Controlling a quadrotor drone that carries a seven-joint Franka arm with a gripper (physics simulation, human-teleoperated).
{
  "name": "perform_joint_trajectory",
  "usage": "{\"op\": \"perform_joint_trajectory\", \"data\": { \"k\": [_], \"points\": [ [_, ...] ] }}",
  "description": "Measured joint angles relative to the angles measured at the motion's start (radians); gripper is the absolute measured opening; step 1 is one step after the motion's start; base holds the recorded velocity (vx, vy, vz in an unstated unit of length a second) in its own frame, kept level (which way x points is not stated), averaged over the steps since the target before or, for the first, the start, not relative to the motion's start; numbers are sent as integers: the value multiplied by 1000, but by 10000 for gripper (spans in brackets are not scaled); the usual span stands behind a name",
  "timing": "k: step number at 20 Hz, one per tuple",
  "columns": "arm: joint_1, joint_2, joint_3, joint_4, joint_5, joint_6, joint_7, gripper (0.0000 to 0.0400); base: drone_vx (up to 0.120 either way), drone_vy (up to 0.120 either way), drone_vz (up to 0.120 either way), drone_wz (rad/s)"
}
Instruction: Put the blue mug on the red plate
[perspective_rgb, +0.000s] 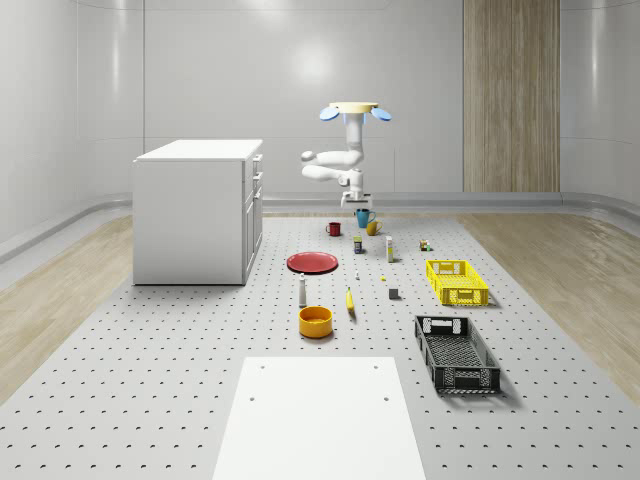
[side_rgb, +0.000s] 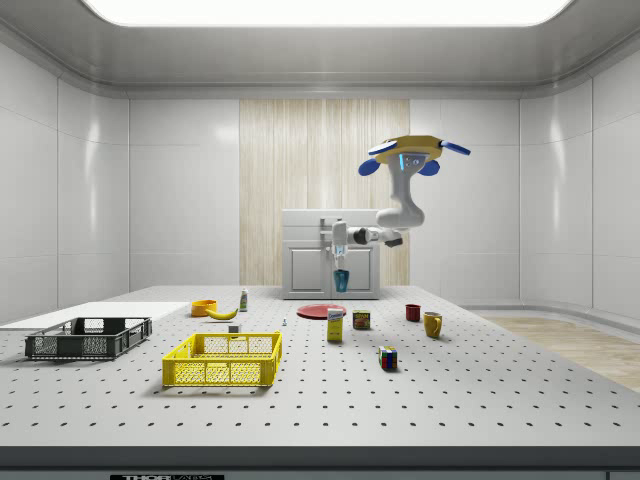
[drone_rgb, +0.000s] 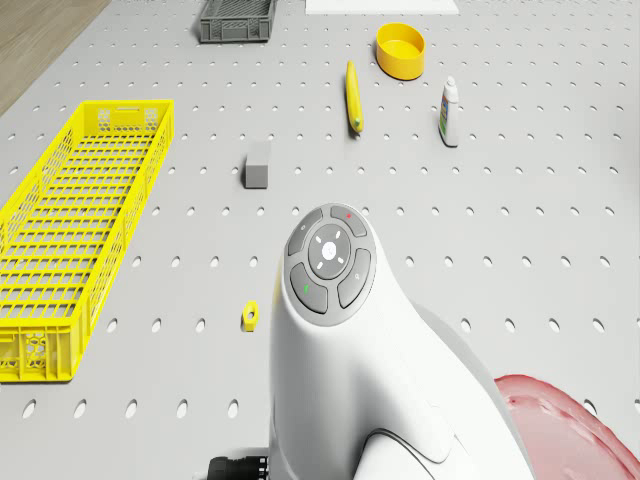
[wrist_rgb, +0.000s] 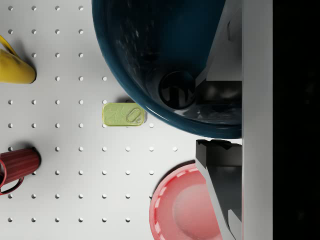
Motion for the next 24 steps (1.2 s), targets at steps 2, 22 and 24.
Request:
{"op": "perform_joint_trajectory", "data": {
  "k": [2,22,24],
  "points": [
    [-1,-2,0,0,1,2,1,100,120,-120,0,0],
    [-8,-20,2,1,9,19,6,100,96,-120,0,0],
    [-8,-22,3,2,10,20,6,100,0,-120,0,0]
  ]
}}
